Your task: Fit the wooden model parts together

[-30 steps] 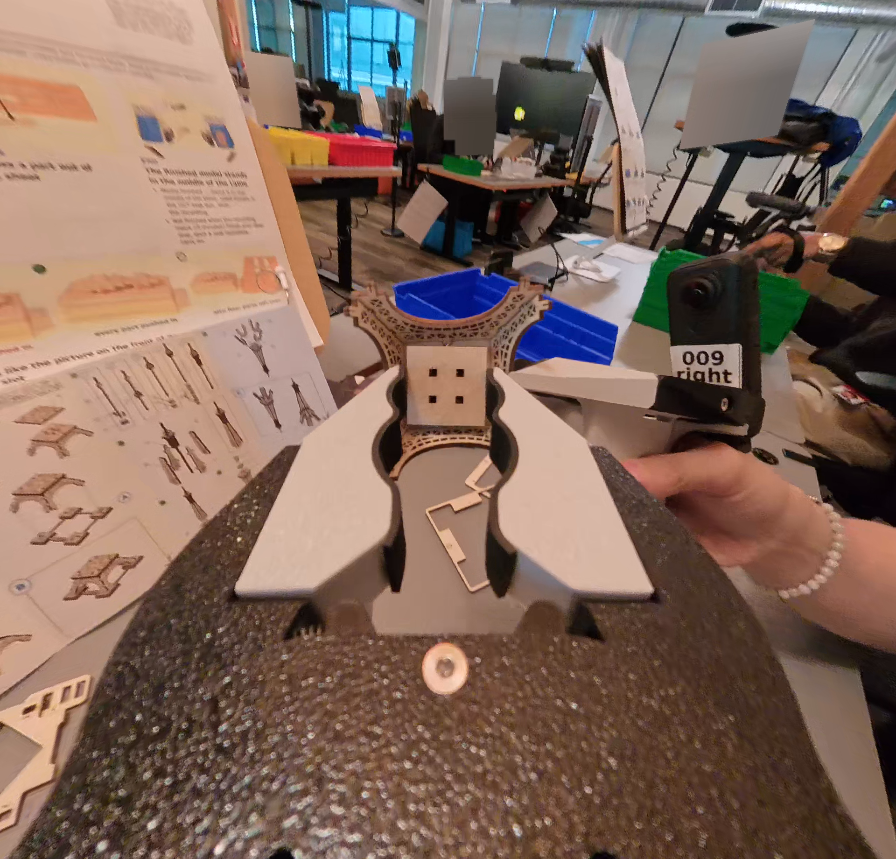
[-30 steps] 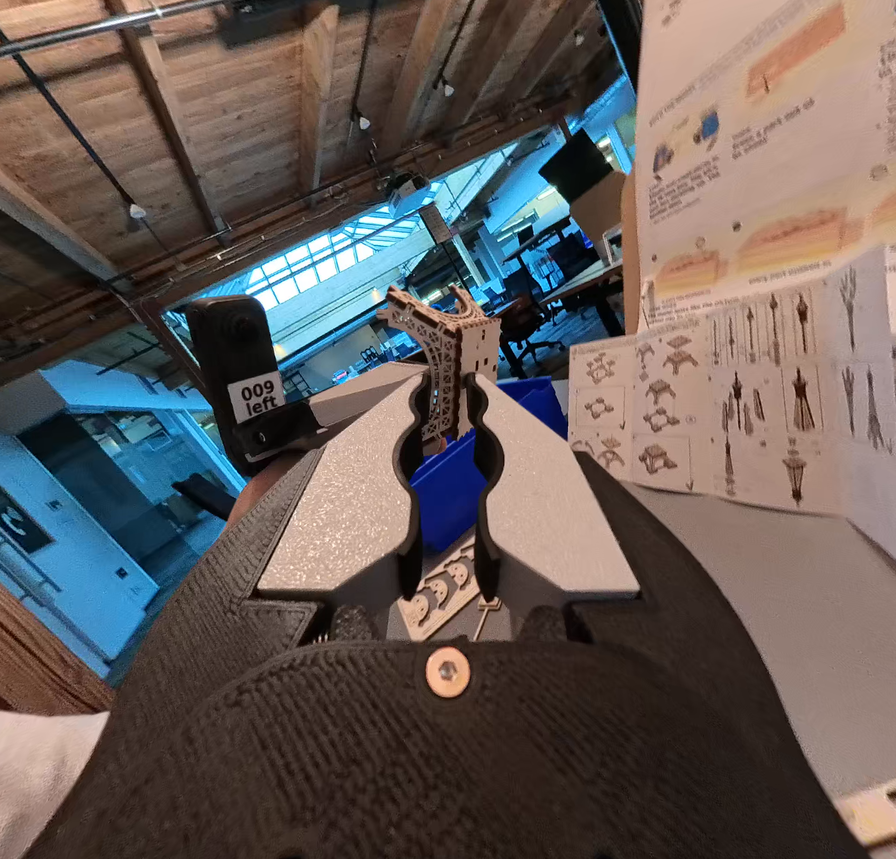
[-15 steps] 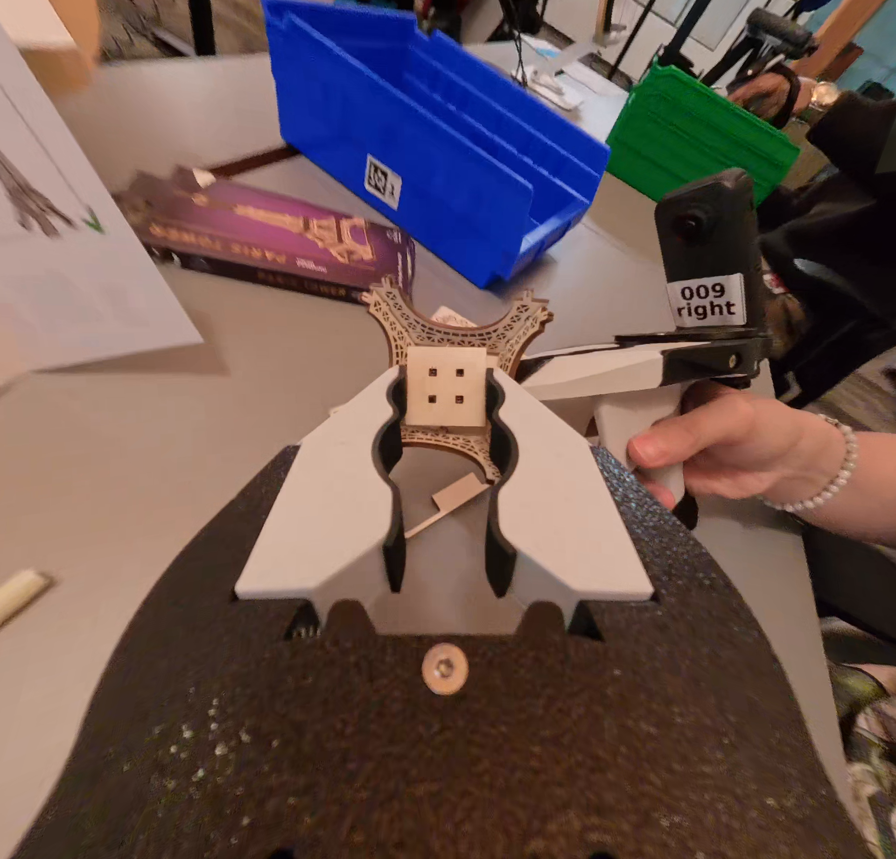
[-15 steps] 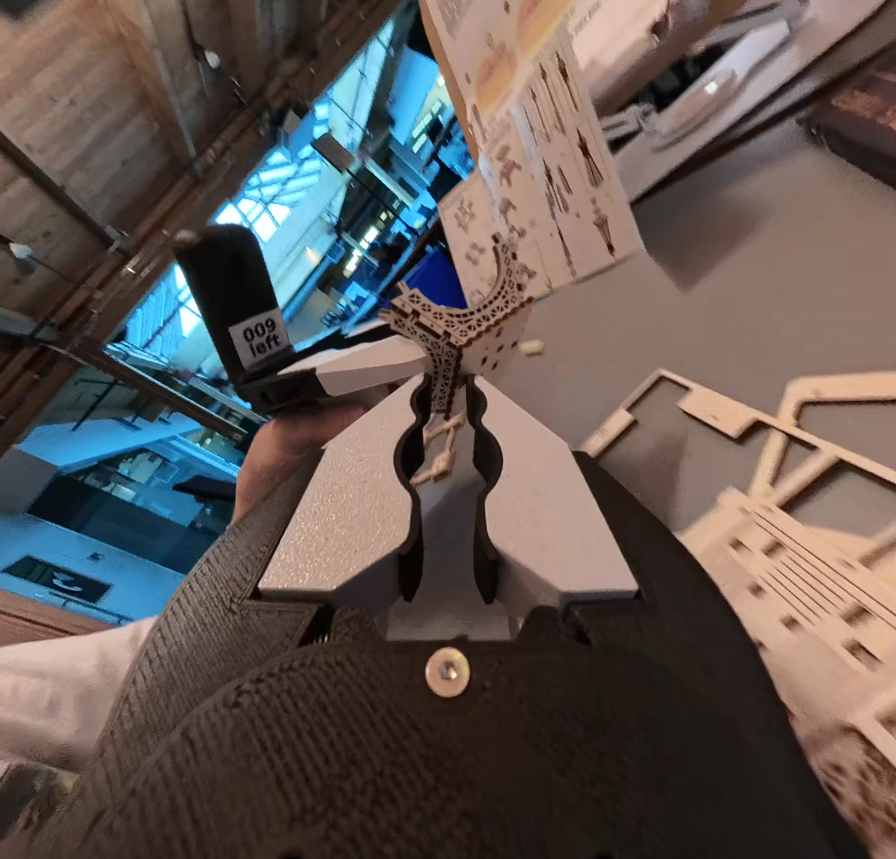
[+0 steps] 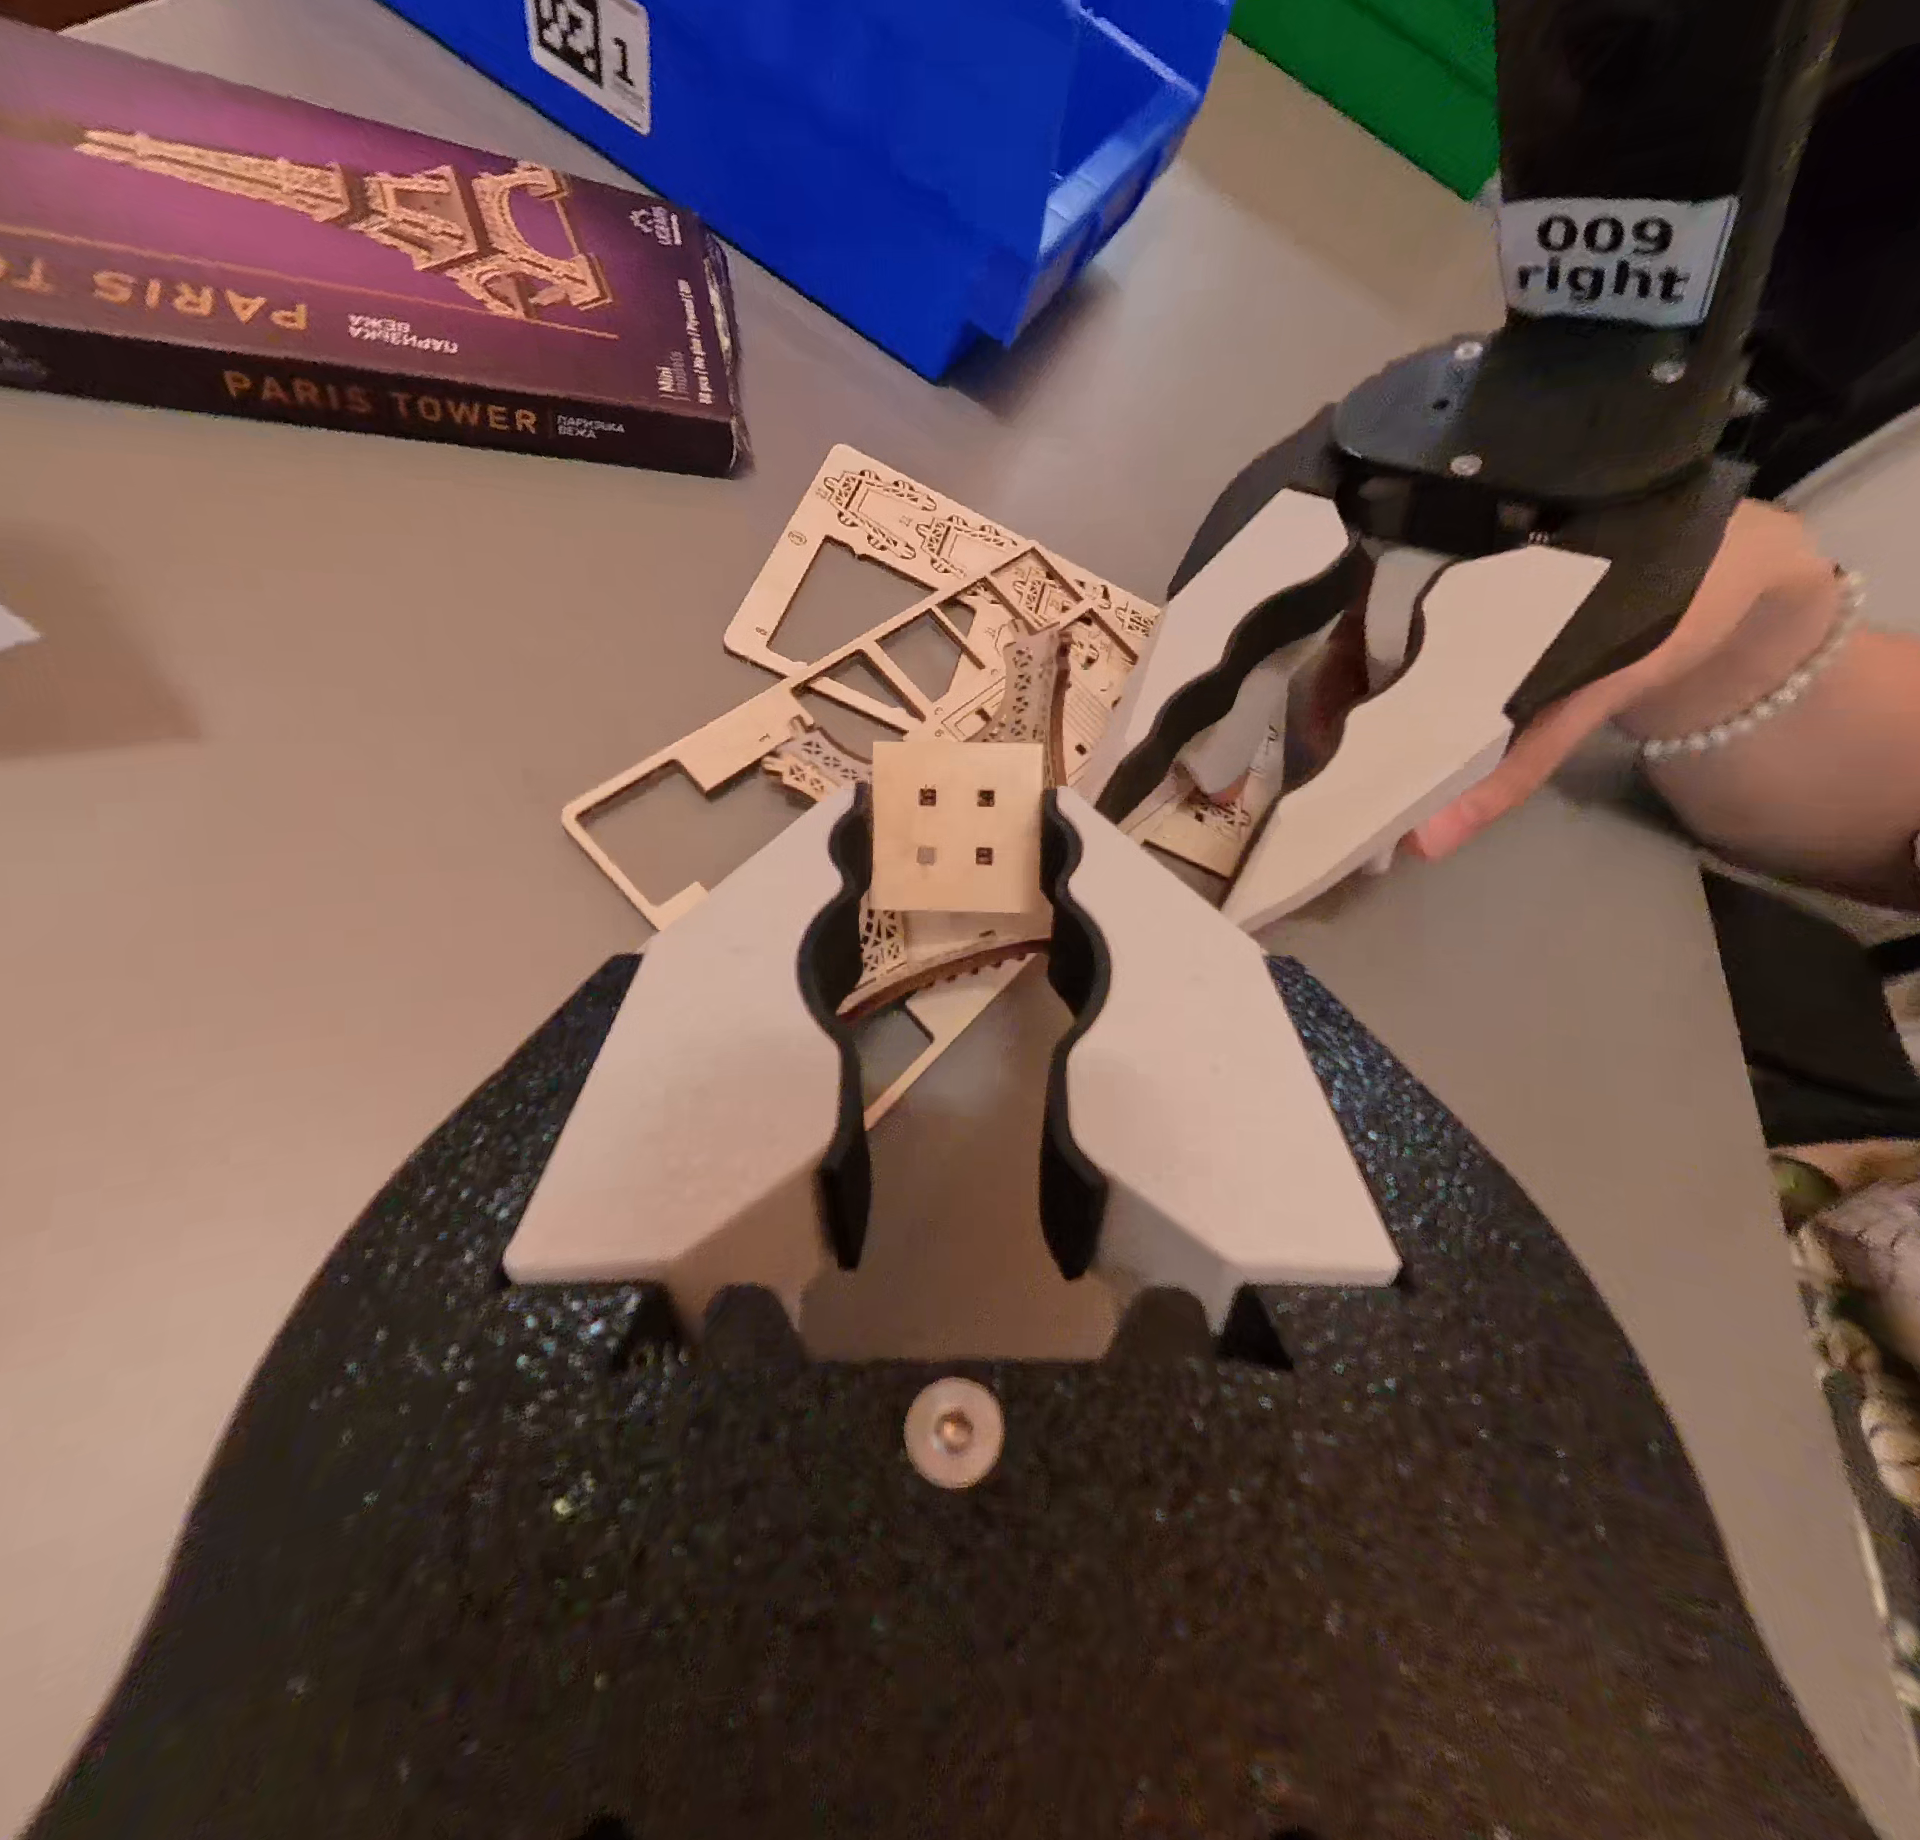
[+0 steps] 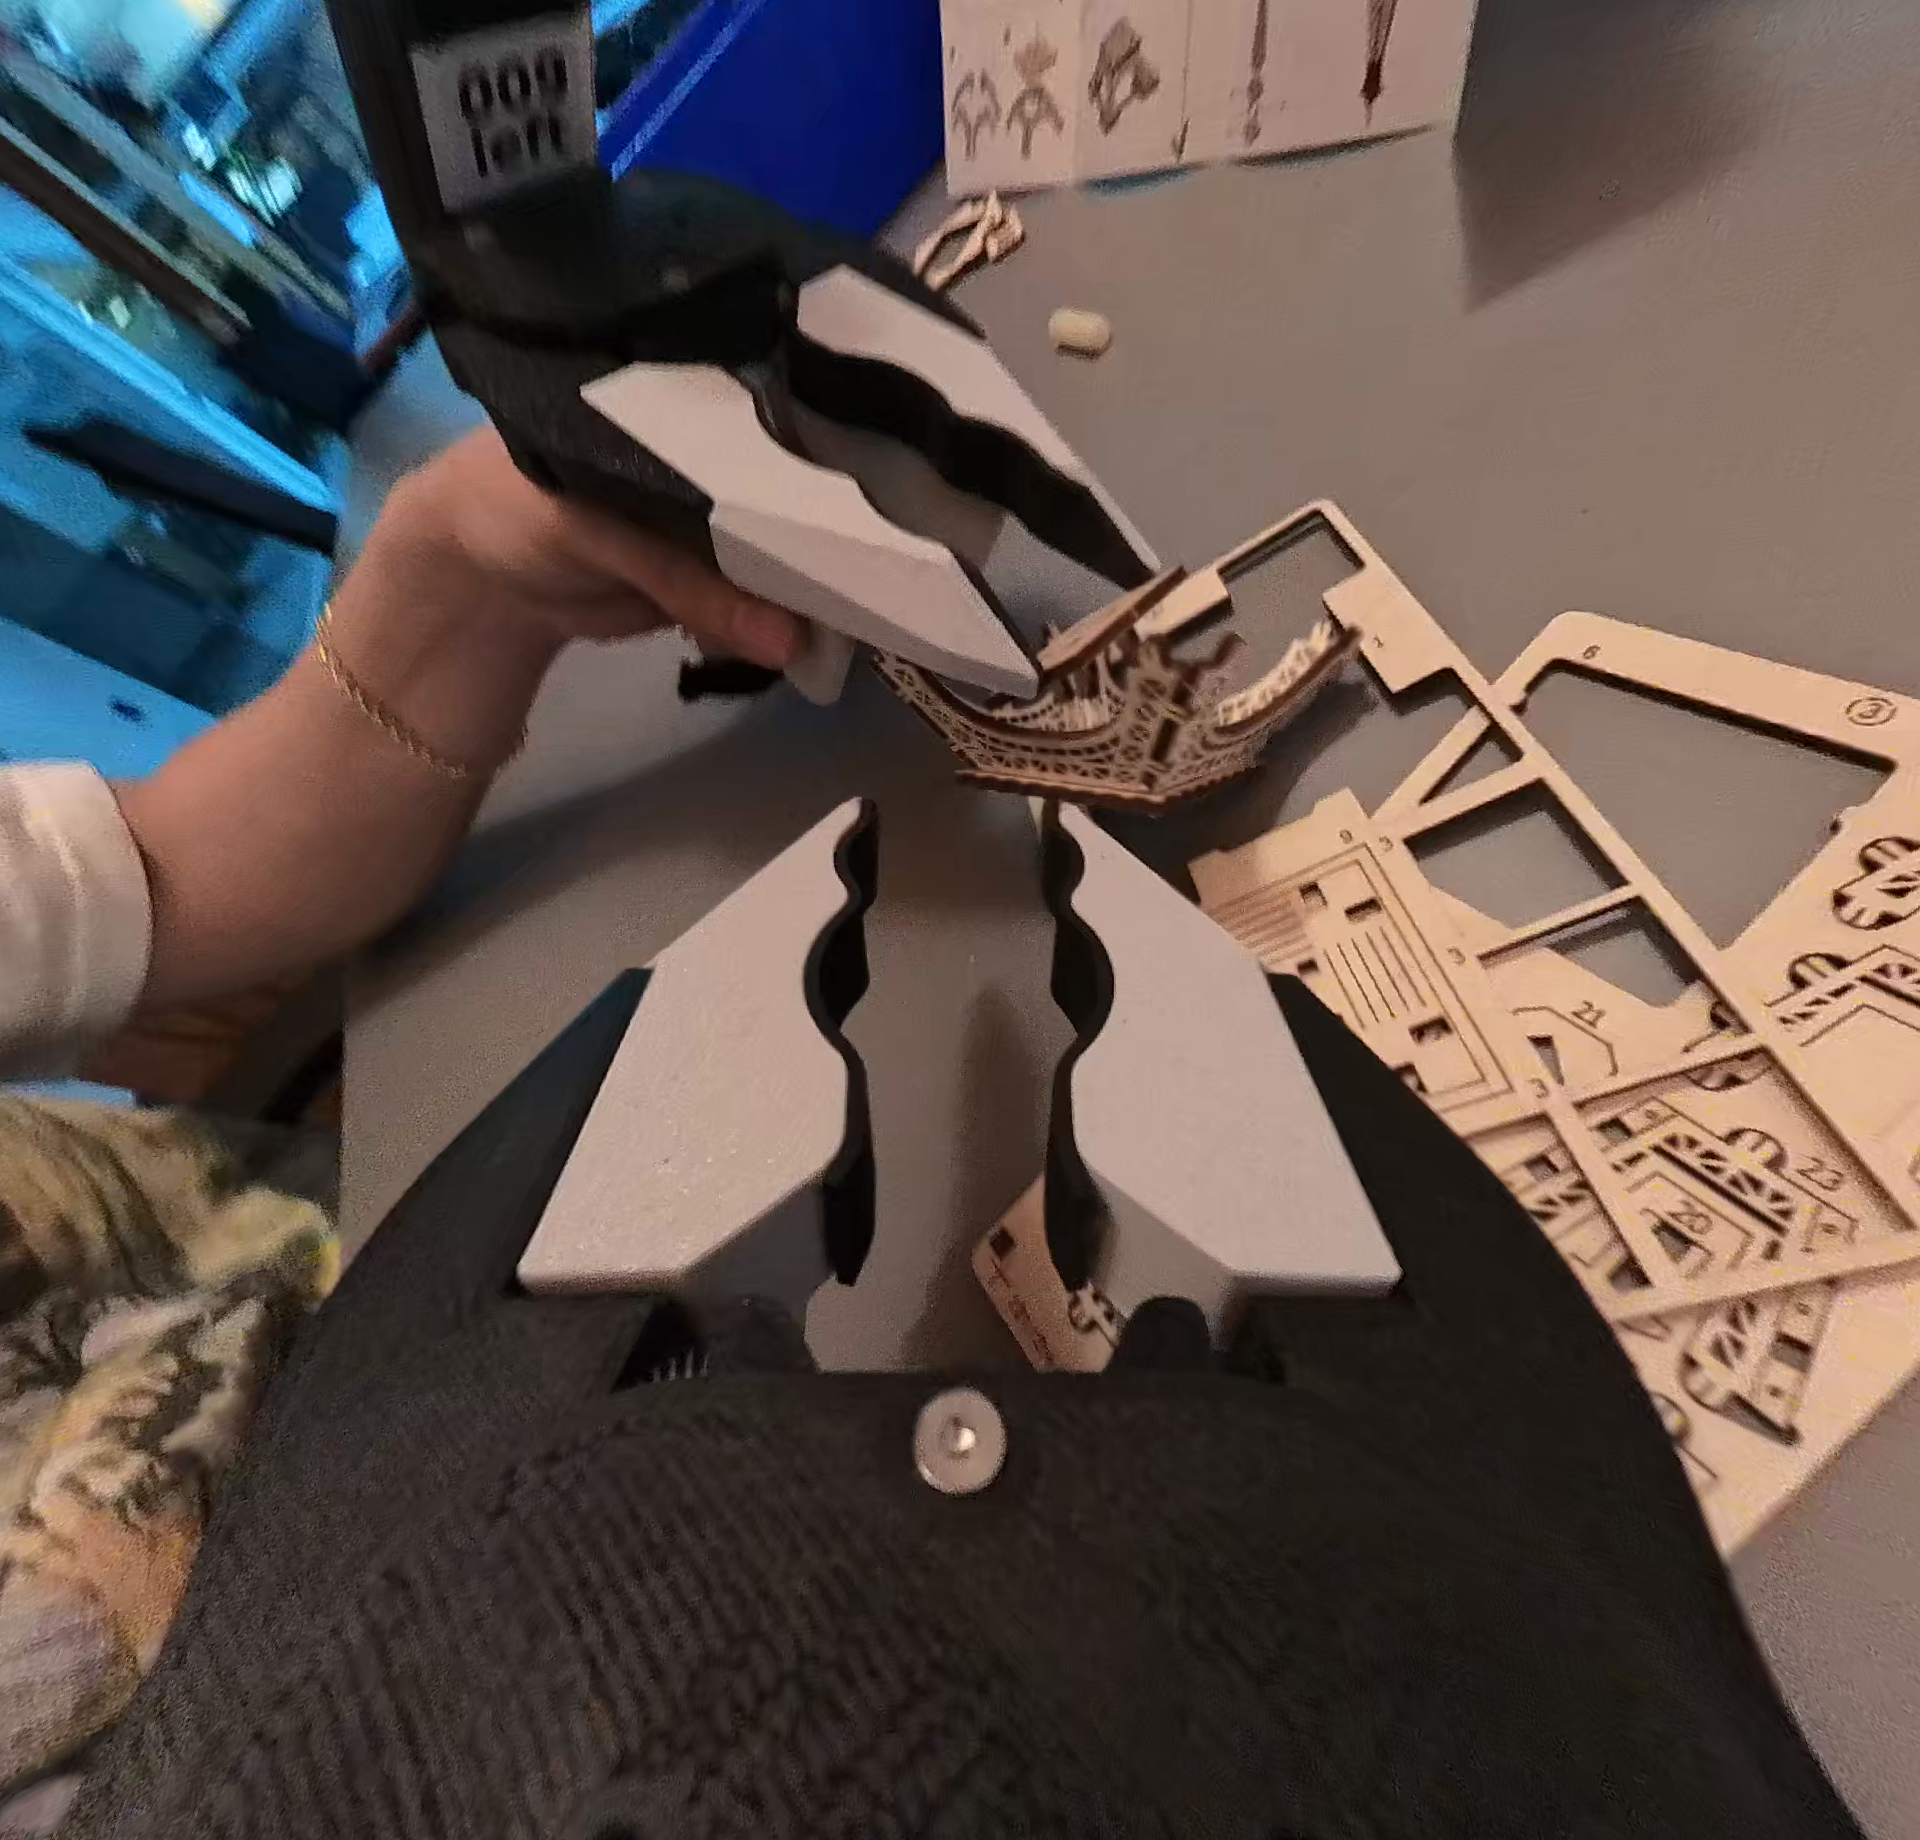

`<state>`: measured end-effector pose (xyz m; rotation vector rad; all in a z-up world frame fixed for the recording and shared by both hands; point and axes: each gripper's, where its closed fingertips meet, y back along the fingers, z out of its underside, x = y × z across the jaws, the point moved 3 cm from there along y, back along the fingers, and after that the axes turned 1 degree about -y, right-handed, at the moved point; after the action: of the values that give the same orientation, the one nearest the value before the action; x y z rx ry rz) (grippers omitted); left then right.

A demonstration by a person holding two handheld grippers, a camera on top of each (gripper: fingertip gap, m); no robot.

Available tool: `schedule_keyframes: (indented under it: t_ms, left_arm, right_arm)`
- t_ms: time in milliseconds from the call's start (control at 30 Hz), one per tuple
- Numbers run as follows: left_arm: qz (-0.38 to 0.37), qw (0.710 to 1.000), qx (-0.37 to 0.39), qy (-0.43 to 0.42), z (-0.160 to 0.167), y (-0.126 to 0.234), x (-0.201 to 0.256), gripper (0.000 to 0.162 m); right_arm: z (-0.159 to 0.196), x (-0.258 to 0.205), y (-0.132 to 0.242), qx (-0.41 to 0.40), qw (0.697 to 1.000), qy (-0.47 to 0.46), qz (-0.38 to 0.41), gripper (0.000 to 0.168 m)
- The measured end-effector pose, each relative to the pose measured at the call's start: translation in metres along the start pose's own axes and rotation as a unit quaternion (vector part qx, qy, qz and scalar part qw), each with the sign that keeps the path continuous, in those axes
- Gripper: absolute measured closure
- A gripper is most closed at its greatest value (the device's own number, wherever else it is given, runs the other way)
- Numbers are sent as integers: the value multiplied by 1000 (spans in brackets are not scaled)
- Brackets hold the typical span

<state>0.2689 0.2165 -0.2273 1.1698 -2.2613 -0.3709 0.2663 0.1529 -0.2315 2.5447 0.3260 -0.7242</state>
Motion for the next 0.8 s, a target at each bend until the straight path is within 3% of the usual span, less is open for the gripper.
schedule_keyframes:
  t_ms: [133, 267, 367, 467, 567, 667, 800]
  left_arm:
    - [25, 999, 2, -22, -1, -1, 8, 133]
    - [46, 999, 6, -28, 2, -2, 16, 133]
    - [54, 998, 8, -4, 3, 1, 14, 133]
    - [69, 996, 30, 42, -4, 7, 10, 133]
    - [90, 992, 57, 69, -14, 15, 9, 133]
    - [106, 989, 73, 71, -20, 25, 13, 133]
    - [100, 988, 79, 83, -16, 35, 12, 133]
  right_arm:
    - [11, -4, 3, -55, 998, 32, -9, 133]
    - [23, -3, 4, -108, 991, 78, 24, 108]
    - [23, -17, 15, -123, 987, 102, -3, 101]
    - [11, -23, 35, -106, 986, 130, -20, 107]
    - [-10, 1, 44, -64, 980, 182, 40, 107]
    - [-16, 21, 40, -60, 970, 224, 71, 108]
    - [-8, 19, 25, -76, 963, 255, 47, 116]
